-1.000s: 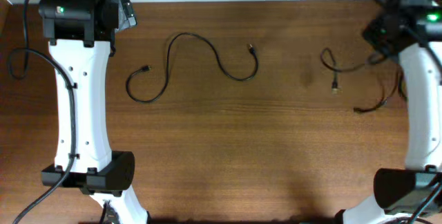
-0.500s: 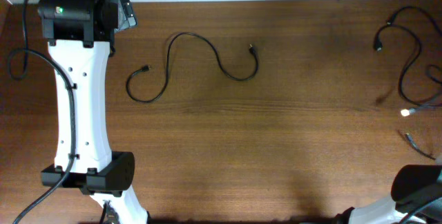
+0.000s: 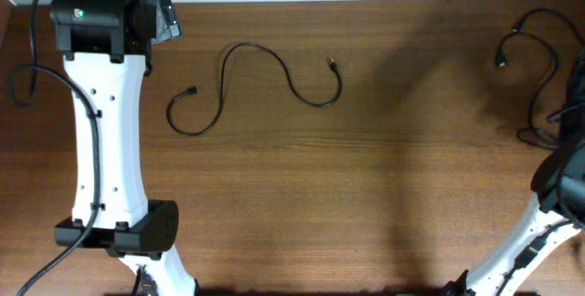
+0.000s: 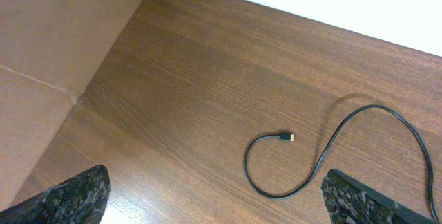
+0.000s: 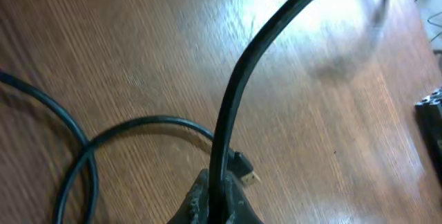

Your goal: Untangle cables

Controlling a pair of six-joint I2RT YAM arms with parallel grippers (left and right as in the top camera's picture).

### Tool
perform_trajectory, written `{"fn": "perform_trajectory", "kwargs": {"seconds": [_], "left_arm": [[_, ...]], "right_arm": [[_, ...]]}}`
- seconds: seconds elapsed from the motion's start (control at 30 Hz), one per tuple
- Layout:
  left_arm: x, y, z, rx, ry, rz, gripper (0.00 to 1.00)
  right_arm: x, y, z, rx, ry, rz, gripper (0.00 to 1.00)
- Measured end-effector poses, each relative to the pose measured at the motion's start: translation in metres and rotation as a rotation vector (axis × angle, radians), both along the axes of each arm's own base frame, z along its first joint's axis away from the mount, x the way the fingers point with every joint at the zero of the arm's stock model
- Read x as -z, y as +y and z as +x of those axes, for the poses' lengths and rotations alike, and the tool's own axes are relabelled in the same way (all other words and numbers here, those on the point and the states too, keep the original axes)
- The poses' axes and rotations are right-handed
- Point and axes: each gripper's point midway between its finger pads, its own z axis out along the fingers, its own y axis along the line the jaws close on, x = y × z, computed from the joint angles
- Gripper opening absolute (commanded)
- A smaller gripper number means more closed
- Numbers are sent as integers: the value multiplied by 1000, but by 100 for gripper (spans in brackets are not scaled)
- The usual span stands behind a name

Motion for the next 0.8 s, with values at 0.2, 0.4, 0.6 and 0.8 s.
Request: {"fn": "perform_trajectory", "kwargs": {"seconds": [0.2,0.4,0.6,0.8], "left_arm": [[0,0,0,0,0,0,99],[-1,0,1,0,-8,-1,99],[2,-4,1,14,1,-22,99],[-1,-5,6,19,-22,-30,99]], "right_arm": [[0,-4,2,-32,7,-7,4],[-71,-56,88,-481,-136,-154,4],[-84,-47,185,-1077,-343,-102,4],[-62,-31,175,-1170,-296,13,4]]}}
